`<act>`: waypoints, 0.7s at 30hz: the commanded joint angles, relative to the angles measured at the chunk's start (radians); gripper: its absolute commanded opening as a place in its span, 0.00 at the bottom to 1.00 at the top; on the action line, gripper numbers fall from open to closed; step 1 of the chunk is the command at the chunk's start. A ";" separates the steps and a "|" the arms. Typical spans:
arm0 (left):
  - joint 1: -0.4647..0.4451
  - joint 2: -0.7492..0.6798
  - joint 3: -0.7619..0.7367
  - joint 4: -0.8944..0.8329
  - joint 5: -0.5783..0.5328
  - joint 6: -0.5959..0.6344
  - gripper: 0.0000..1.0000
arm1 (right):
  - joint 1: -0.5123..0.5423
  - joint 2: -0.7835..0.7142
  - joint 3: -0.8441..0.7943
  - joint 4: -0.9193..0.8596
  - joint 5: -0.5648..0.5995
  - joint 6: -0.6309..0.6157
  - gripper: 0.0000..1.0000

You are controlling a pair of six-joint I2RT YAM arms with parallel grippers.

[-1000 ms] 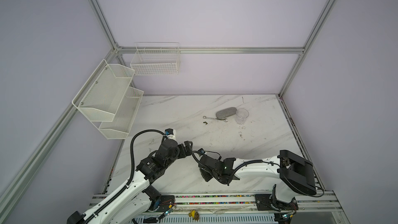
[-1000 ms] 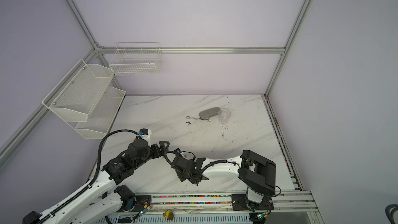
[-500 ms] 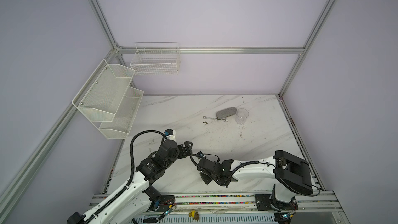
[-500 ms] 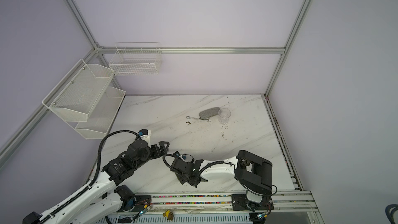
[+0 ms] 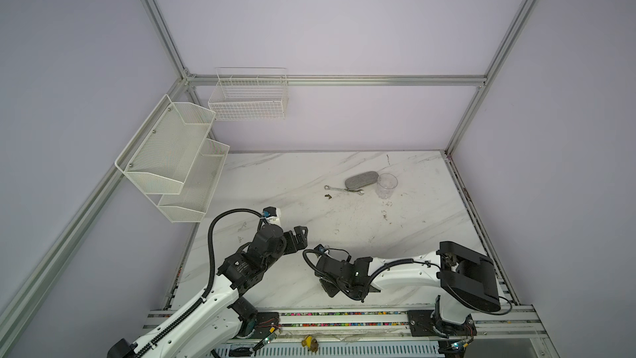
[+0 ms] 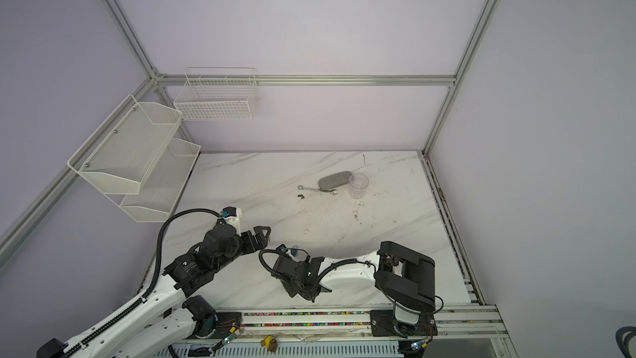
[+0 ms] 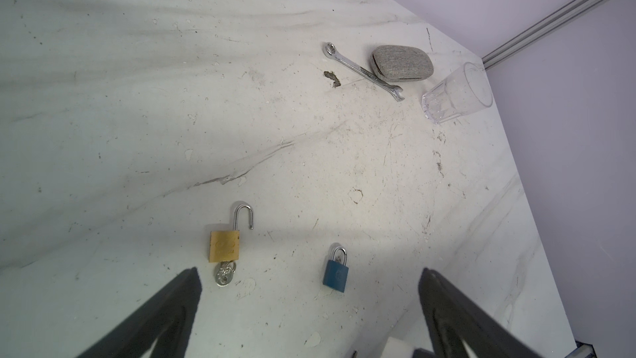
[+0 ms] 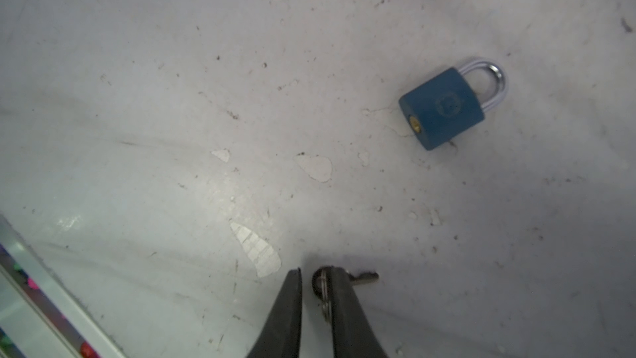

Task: Unlock with the key
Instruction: 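Lower the right gripper onto the small silver key and close it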

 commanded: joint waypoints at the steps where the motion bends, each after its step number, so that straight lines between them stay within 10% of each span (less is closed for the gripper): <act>1: 0.004 -0.016 -0.038 0.043 -0.002 -0.014 1.00 | 0.008 -0.010 -0.001 -0.026 0.031 0.019 0.17; 21: 0.003 -0.047 -0.008 0.065 0.022 -0.027 1.00 | -0.002 -0.212 -0.002 -0.014 0.069 0.072 0.04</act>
